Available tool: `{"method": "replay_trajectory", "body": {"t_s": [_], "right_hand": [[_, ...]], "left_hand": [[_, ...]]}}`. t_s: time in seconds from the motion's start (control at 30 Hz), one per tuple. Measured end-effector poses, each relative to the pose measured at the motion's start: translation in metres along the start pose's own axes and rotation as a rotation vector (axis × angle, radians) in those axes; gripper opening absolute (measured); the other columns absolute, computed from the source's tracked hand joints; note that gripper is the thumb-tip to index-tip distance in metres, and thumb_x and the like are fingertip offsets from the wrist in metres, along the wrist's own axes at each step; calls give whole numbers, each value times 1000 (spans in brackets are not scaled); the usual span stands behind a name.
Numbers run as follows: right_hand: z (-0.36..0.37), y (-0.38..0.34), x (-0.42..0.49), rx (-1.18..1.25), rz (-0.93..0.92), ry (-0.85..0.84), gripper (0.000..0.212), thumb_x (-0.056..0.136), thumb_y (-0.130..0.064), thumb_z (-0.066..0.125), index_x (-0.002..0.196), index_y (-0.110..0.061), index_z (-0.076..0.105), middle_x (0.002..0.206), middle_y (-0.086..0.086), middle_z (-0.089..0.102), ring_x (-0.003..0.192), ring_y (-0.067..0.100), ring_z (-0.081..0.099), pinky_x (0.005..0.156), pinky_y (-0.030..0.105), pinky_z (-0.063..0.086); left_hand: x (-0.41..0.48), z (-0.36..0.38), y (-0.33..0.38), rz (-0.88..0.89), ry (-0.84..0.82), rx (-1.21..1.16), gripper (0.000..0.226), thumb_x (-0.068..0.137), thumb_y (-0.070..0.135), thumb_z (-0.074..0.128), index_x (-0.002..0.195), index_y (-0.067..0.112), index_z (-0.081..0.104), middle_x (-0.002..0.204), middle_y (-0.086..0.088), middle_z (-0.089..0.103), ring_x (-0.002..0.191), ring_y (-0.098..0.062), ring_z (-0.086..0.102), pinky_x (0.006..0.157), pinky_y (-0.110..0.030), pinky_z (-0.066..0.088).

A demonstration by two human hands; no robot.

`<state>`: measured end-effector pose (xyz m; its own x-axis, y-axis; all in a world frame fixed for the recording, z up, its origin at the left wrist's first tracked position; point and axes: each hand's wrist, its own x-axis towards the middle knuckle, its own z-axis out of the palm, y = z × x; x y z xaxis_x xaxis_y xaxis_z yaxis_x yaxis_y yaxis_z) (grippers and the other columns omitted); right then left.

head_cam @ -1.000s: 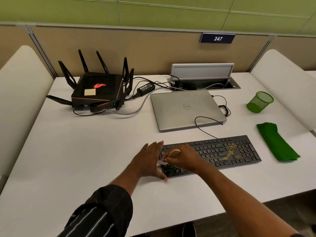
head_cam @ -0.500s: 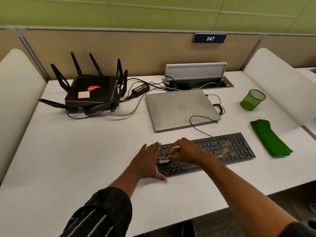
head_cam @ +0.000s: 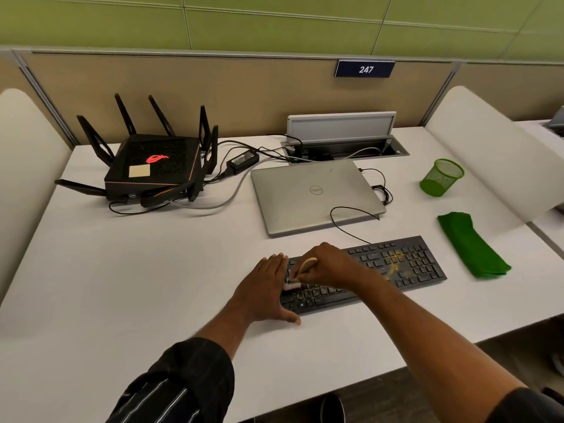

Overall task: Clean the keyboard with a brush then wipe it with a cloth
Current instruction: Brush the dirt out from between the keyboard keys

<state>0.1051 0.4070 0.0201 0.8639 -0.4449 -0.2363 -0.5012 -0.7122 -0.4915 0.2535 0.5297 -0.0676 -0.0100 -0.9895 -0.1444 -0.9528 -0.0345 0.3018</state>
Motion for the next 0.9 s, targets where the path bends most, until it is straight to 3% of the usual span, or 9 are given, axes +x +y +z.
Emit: {"method": "replay_trajectory", "body": {"t_s": [0.23, 0.43, 0.6, 0.8, 0.9], "right_hand": [[-8, 28, -11, -164, 54, -40, 17, 85, -30, 68, 92, -17, 76, 86, -1, 76, 75, 11, 68, 72, 37, 58], [-13, 22, -11, 21, 13, 16, 11, 81, -22, 71, 87, -19, 79, 85, -5, 77, 73, 4, 69, 71, 31, 58], [-6, 28, -9, -100, 16, -50, 14, 83, -28, 70, 88, -17, 75, 83, -2, 75, 74, 11, 68, 70, 36, 58], [-26, 34, -13, -266, 64, -61, 15, 86, -28, 64, 79, -16, 67, 75, 0, 65, 65, 11, 53, 61, 26, 38], [-29, 35, -14, -112, 49, -38, 13, 83, -22, 66, 78, -12, 72, 75, -4, 71, 66, 9, 62, 61, 28, 48]], "left_hand": [[13, 1, 7, -5, -40, 23, 141, 68, 89, 62, 161, 7, -6, 170, -12, -2, 157, -25, -1, 127, -37, -1], [19, 3, 10, 7, -38, 39, 141, 68, 91, 58, 161, 6, -5, 170, -13, -1, 157, -26, 0, 127, -37, 0], [26, 3, 14, 6, -48, 44, 140, 68, 91, 58, 161, 6, -5, 170, -12, -2, 157, -26, -1, 125, -35, -4], [34, 3, 20, 11, -45, 51, 142, 66, 91, 60, 161, 6, -2, 170, -13, 3, 157, -26, 4, 128, -39, 3], [41, 3, 26, 16, -47, 58, 142, 66, 91, 60, 161, 6, -1, 170, -12, 4, 157, -26, 5, 127, -39, 3]]}}
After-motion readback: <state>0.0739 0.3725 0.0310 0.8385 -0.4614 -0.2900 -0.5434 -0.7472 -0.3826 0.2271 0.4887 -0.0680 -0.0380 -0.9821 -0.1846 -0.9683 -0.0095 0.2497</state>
